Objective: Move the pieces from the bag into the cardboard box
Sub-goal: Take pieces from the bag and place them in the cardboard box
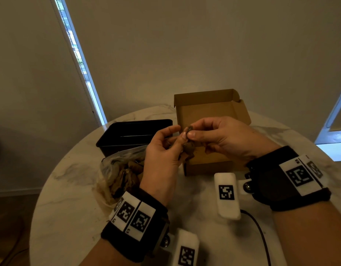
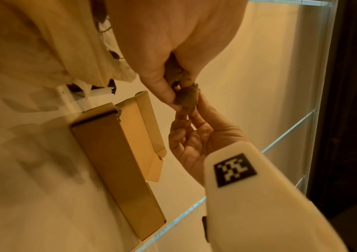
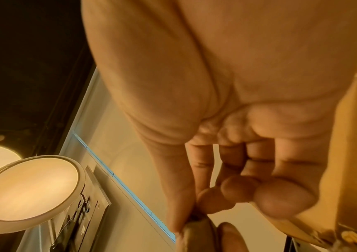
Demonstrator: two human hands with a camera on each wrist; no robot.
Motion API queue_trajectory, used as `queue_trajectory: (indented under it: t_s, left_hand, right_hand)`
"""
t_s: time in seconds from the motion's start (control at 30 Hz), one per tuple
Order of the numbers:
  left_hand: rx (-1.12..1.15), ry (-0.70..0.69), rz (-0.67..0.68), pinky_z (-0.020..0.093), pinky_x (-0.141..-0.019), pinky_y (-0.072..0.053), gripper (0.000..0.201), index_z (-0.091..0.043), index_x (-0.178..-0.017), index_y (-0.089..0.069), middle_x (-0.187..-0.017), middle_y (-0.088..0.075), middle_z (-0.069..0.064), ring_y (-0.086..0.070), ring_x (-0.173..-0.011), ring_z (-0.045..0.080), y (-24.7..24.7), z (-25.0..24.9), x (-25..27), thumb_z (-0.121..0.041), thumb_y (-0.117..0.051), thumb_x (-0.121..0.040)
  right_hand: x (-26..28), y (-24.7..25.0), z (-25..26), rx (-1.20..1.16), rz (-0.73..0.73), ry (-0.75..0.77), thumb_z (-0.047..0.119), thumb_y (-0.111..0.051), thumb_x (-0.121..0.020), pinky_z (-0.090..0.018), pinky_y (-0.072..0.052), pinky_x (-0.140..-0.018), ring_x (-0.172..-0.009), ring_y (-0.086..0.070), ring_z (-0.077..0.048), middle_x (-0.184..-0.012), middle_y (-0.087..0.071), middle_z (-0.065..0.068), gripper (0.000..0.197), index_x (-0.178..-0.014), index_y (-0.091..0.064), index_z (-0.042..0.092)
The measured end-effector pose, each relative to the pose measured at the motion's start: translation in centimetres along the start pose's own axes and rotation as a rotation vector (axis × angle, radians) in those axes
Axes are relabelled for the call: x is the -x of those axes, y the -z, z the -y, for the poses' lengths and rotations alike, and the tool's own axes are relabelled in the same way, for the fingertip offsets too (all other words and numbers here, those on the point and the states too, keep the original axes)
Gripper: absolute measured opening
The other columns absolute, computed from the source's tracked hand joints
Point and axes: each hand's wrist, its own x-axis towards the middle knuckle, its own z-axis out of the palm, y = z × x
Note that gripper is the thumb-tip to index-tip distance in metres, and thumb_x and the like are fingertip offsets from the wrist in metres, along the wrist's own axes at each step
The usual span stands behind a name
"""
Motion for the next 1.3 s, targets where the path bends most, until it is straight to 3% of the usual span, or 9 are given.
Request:
queue_trajectory:
  t_s: [0.1,0.3,0.43,0.57,0.83,0.9,0.97,1.07,1.3]
  left_hand:
    - [-0.007,0.005,-0.016,0.023,-0.073,-0.058,0.023,-0.013,-0.121,-0.063,-0.108,-0.073,0.011,-0.074,-0.097,0.018,-0.1,-0.2,0.1,-0.015,-0.063,-0.098]
    - [0.032,0.030,-0.108,0.023,-0.074,-0.059,0.018,-0.013,-0.116,-0.065,-0.100,-0.071,0.008,-0.075,-0.089,0.015,0.0,-0.2,-0.1,-0.015,-0.052,-0.104]
    - [0.087,0.015,-0.143,0.023,-0.075,-0.059,0.019,-0.011,-0.118,-0.063,-0.102,-0.070,0.010,-0.076,-0.086,0.014,-0.1,-0.6,-0.1,-0.014,-0.050,-0.105]
    - [0.151,-0.008,-0.175,0.024,-0.076,-0.060,0.018,-0.013,-0.116,-0.063,-0.099,-0.071,0.008,-0.076,-0.088,0.016,0.1,-1.0,-0.2,-0.017,-0.049,-0.106]
    - [0.134,-0.026,-0.179,0.024,-0.074,-0.059,0.022,-0.010,-0.120,-0.061,-0.102,-0.069,0.012,-0.076,-0.088,0.017,-0.1,-1.1,0.0,-0.018,-0.045,-0.107]
    - [0.129,-0.032,-0.177,0.024,-0.074,-0.059,0.022,-0.011,-0.120,-0.061,-0.102,-0.069,0.012,-0.076,-0.089,0.018,0.0,-1.1,0.0,-0.019,-0.045,-0.107]
    - [0.128,-0.032,-0.179,0.024,-0.075,-0.059,0.021,-0.012,-0.120,-0.061,-0.103,-0.070,0.011,-0.076,-0.091,0.019,0.0,-1.1,0.0,-0.019,-0.046,-0.107]
    - [0.138,-0.031,-0.185,0.025,-0.075,-0.060,0.021,-0.013,-0.119,-0.062,-0.102,-0.070,0.010,-0.076,-0.091,0.019,0.1,-1.1,0.0,-0.020,-0.046,-0.107]
    - [0.143,-0.019,-0.180,0.025,-0.072,-0.059,0.020,-0.013,-0.117,-0.061,-0.097,-0.070,0.009,-0.076,-0.086,0.018,0.0,-1.0,-0.2,-0.019,-0.045,-0.108]
  right_hand:
    - [0.2,0.0,0.3,-0.024,-0.016,0.007,0.029,-0.076,-0.076,-0.022,-0.054,-0.063,-0.084,-0.072,-0.015,-0.092,-0.076,-0.004,0.027,-0.100,-0.073,0.017]
    - [-0.5,0.7,0.2,0.185,-0.269,-0.020,0.010,-0.071,-0.091,-0.023,-0.060,-0.068,-0.089,-0.075,-0.019,-0.096,-0.074,-0.006,0.010,-0.100,-0.070,0.016]
    - [-2.3,-0.9,-0.4,0.459,-0.193,-0.176,0.011,-0.070,-0.093,-0.033,-0.060,-0.088,-0.093,-0.071,-0.015,-0.098,-0.072,-0.001,0.011,-0.099,-0.068,0.020]
    - [-4.0,-2.2,-0.2,0.641,-0.125,-0.276,0.011,-0.072,-0.092,-0.038,-0.058,-0.093,-0.098,-0.069,-0.019,-0.103,-0.072,-0.004,0.014,-0.105,-0.071,0.015]
    - [-5.2,-2.9,-0.2,0.746,-0.091,-0.384,0.010,-0.071,-0.092,-0.020,-0.039,-0.056,-0.069,-0.053,-0.006,-0.079,-0.060,0.005,0.013,-0.105,-0.072,0.010]
    - [-5.5,-2.9,-0.3,0.735,-0.123,-0.386,0.011,-0.073,-0.092,-0.023,-0.044,-0.060,-0.070,-0.055,-0.010,-0.081,-0.062,0.002,0.011,-0.102,-0.071,0.010]
    - [-5.7,-2.9,-0.6,0.739,-0.143,-0.394,0.013,-0.074,-0.091,-0.032,-0.056,-0.078,-0.080,-0.060,-0.017,-0.091,-0.067,-0.004,0.013,-0.103,-0.073,0.009]
    - [-5.9,-3.0,-0.9,0.717,-0.144,-0.407,0.015,-0.075,-0.090,-0.042,-0.055,-0.098,-0.099,-0.068,-0.024,-0.101,-0.072,-0.007,0.017,-0.105,-0.075,0.009]
    - [-4.8,-2.4,-0.7,0.518,-0.160,-0.395,0.007,-0.067,-0.095,-0.037,-0.059,-0.090,-0.099,-0.073,-0.027,-0.105,-0.075,-0.015,0.011,-0.104,-0.073,0.003]
